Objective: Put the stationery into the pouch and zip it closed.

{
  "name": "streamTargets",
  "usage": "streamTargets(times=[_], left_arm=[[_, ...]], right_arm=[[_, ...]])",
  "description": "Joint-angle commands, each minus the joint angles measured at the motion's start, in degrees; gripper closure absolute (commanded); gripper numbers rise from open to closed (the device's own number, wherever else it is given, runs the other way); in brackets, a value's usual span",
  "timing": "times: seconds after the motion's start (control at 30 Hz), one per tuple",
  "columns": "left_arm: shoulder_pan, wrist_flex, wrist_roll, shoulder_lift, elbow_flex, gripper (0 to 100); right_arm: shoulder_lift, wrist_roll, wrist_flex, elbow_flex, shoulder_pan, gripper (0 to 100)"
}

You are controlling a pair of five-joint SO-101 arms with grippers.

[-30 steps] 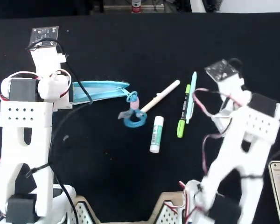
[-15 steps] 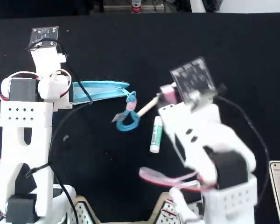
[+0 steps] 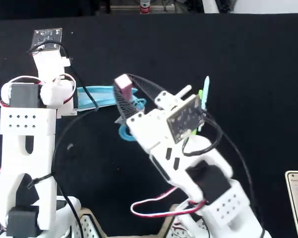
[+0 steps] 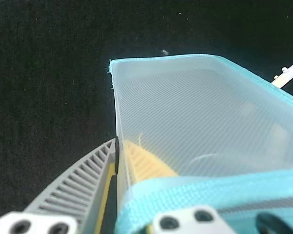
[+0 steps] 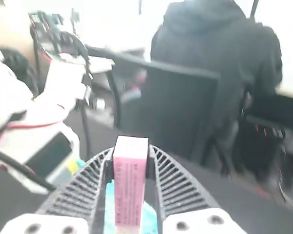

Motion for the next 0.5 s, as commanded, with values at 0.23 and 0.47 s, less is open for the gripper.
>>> streamTargets(times=[0.23,0.47], left_arm=[[-0.5,0.4,0.8,0.5,1.8,97],[-0.5,0.4,0.8,0.5,1.8,97]], right_arm=[[-0.8,-0.4,-37.4,17.7,-2.9,98.8],[-0.8,-0.7,-41.9,22.6,-3.0,98.8]])
